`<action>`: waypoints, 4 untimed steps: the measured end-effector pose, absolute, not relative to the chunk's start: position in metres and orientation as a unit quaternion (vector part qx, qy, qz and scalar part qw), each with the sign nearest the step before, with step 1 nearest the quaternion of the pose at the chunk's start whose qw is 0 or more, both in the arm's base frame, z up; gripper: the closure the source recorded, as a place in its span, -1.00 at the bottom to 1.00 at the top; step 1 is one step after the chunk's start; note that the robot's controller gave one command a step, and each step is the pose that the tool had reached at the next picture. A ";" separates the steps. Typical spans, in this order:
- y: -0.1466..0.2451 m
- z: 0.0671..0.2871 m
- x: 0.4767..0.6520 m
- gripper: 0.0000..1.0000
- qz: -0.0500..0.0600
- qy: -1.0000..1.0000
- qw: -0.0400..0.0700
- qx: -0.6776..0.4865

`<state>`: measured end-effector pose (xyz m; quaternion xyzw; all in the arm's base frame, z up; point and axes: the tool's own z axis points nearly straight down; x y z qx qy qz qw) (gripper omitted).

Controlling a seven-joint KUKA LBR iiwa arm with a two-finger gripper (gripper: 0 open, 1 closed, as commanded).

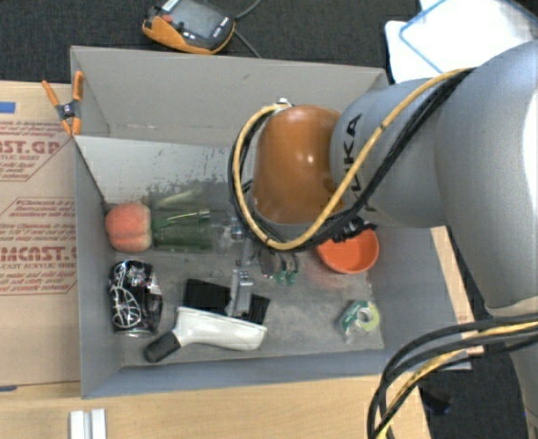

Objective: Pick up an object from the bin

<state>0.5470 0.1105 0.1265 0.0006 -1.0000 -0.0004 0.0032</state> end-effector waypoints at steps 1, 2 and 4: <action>0.110 0.130 0.549 -1.00 -0.001 -1.000 0.000 0.000; 0.140 0.072 0.510 -1.00 -0.001 -1.000 0.002 0.030; 0.139 0.100 0.480 -1.00 -0.002 -1.000 -0.004 0.010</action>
Offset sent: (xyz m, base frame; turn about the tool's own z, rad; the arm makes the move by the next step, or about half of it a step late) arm -0.0361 0.0282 -0.0565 -0.0577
